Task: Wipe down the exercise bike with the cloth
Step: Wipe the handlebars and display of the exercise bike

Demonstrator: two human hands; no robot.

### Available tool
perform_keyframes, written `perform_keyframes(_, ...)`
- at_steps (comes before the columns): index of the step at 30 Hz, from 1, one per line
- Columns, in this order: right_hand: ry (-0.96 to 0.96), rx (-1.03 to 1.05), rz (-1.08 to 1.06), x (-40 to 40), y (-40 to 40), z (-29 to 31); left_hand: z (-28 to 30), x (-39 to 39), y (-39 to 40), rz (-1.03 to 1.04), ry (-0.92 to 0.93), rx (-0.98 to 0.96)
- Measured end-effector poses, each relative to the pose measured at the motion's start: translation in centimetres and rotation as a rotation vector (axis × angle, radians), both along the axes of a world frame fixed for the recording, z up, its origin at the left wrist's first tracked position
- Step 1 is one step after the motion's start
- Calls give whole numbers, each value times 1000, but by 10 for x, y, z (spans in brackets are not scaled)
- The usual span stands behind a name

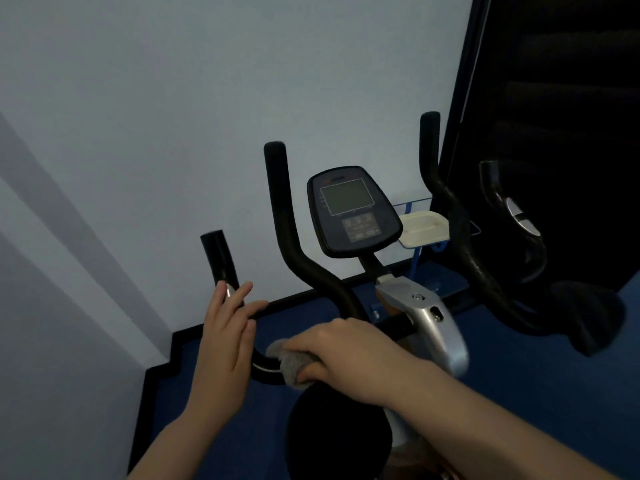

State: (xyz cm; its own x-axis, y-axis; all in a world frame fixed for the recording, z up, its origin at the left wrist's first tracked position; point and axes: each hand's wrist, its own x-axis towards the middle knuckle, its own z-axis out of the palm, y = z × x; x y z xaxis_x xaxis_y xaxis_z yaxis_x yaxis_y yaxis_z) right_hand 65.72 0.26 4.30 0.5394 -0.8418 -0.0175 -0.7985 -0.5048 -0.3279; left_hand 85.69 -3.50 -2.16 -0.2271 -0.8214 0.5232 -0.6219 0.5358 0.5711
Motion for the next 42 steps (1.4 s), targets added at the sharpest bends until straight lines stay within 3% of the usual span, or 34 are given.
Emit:
perform_keyframes(4,-42,-40,-78,-1,-1,-4,15,-2,4,58,22,7)
perform_keyframes(6,-343,-21,-160,-5,5,-5,27,-5,2,84,64,-8)
perform_keyframes(10,-1184,-12,-470,-22,0,3,55,-19,-17,13,117,-46)
perform_keyframes(12,-1406,9,-646,-36,-13,5,65,-29,-29,-49,127,-46)
perform_keyframes(14,-1472,24,-808,-52,-26,5,72,-37,-43,-105,121,-59)
perform_keyframes(17,-1313,-144,-981,-70,-52,5,73,-49,-63,-158,16,-34)
perform_keyframes(21,-1027,-311,-882,-72,-105,11,61,-58,-79,-136,-293,34)
perform_keyframes(23,-793,-300,-797,-68,-130,4,56,-57,-81,-109,-368,14)
perform_keyframes(27,-137,-184,-486,-61,-152,-34,53,-61,-80,-79,-372,-2)
perform_keyframes(29,32,-221,-457,-74,-154,-42,53,-62,-80,-82,-358,-10)
perform_keyframes(34,52,-193,-654,-74,-185,-21,52,-64,-81,-87,-366,-33)
perform_keyframes(39,145,-247,-455,-60,-155,-46,49,-65,-79,-74,-374,-40)
perform_keyframes(42,196,-196,-640,-101,-155,-41,50,-64,-80,-81,-371,-31)
